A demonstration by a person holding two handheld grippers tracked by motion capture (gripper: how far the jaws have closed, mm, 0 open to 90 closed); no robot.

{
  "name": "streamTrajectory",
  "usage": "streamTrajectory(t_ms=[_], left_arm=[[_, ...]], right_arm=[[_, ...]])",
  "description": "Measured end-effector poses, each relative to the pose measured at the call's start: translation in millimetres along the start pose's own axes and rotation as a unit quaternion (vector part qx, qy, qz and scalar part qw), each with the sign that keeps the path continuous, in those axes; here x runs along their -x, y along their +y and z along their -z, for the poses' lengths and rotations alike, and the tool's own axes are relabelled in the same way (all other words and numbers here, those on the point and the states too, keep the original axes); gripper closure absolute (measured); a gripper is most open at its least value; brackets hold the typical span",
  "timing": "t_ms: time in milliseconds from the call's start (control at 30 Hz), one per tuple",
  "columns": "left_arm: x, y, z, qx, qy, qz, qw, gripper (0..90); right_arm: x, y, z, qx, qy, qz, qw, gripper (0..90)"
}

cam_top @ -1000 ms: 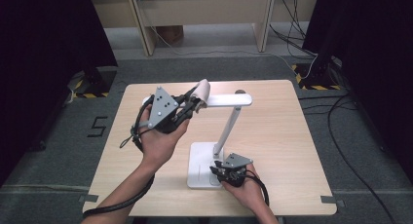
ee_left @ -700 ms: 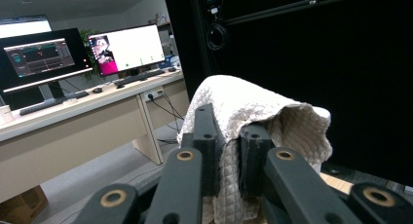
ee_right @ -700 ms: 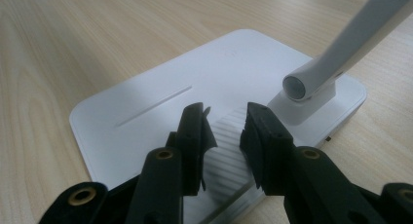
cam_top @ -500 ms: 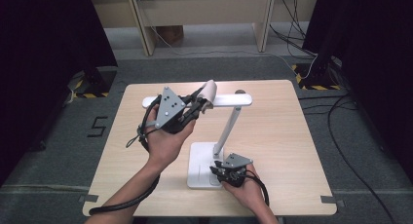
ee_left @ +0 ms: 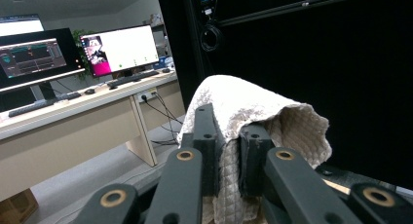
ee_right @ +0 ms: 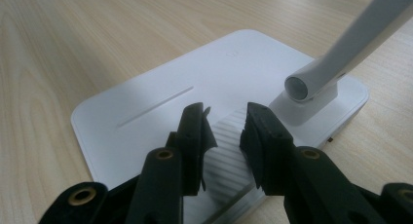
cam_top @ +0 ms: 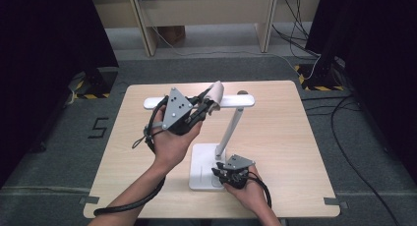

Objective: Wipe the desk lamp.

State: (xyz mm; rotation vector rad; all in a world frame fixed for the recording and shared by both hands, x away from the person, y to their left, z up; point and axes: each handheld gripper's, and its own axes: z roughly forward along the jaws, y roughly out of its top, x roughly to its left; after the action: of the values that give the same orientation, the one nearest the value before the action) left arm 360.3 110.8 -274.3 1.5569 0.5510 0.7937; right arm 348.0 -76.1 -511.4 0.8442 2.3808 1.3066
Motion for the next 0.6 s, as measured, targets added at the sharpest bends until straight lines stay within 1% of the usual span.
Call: streamTrajectory(t_ms=[133,600], left_arm=[[3.1,-0.2,-3.2,0.003,-0.001,0.006,1.0,81.1],[11.2,1.5,-11.5,0.001,-0.008,0.003,1.0,81.0]], right_arm=[[0.1,-0.1,0.0,0.0,0.0,0.0,1.0,69.0],[0.0,0.0,0.1,0.0,0.0,0.0,1.0,69.0]])
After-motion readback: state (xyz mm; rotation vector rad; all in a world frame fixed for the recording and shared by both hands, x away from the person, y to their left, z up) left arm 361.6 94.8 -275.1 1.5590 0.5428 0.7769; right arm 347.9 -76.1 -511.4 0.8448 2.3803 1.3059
